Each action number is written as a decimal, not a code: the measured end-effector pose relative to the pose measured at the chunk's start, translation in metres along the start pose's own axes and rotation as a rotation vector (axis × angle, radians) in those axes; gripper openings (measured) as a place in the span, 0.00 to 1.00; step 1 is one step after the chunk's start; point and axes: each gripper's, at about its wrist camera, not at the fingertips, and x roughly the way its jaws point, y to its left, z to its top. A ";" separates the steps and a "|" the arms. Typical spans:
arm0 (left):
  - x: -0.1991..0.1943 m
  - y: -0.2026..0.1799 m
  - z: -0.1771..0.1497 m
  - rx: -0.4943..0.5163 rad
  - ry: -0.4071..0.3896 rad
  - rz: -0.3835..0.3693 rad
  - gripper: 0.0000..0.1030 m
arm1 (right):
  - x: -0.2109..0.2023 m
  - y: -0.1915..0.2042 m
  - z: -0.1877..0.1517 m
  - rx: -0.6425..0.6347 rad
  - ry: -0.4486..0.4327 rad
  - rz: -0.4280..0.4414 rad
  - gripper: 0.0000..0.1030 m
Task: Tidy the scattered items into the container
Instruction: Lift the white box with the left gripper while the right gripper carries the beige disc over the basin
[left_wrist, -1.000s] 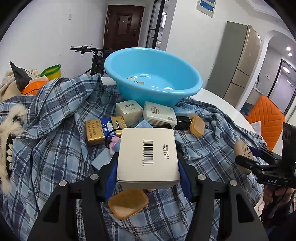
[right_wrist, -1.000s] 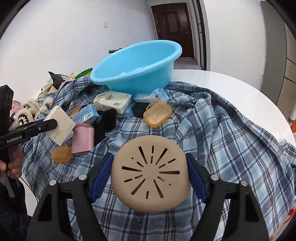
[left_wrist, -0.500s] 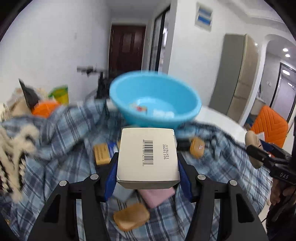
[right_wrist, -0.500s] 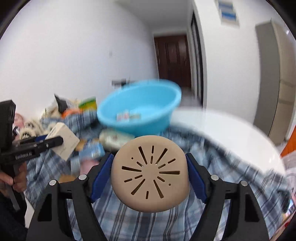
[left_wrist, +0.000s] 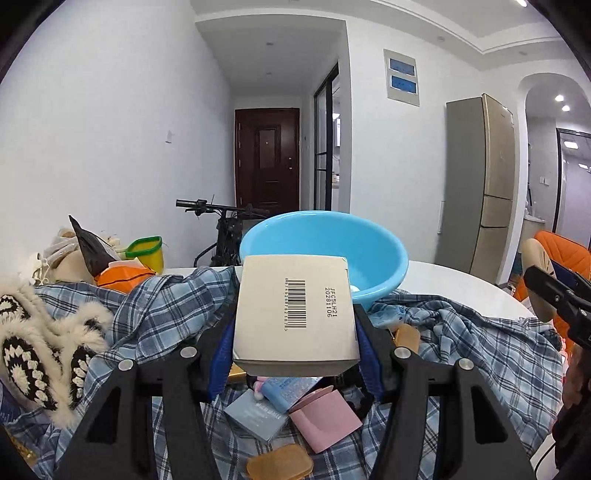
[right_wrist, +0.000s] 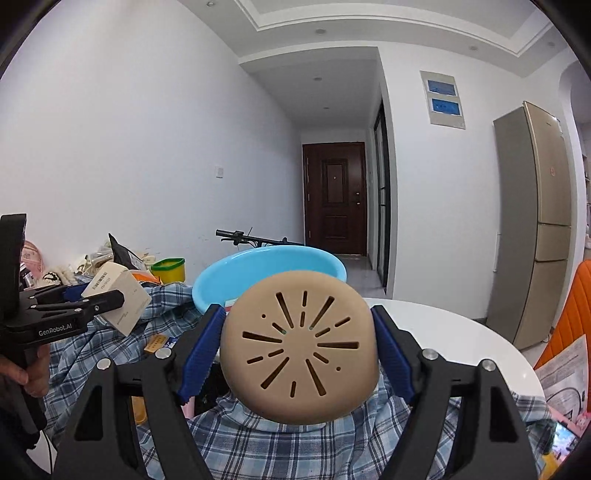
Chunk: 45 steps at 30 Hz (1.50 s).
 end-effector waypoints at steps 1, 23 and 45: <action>-0.001 -0.001 0.002 0.001 -0.002 -0.017 0.58 | 0.003 0.000 0.002 -0.008 0.002 0.012 0.75; 0.139 0.006 0.145 -0.017 -0.038 -0.040 0.58 | 0.185 -0.009 0.122 -0.086 0.047 -0.036 0.76; 0.261 0.001 0.167 0.008 0.377 0.072 0.59 | 0.297 -0.022 0.153 -0.011 0.467 0.077 0.75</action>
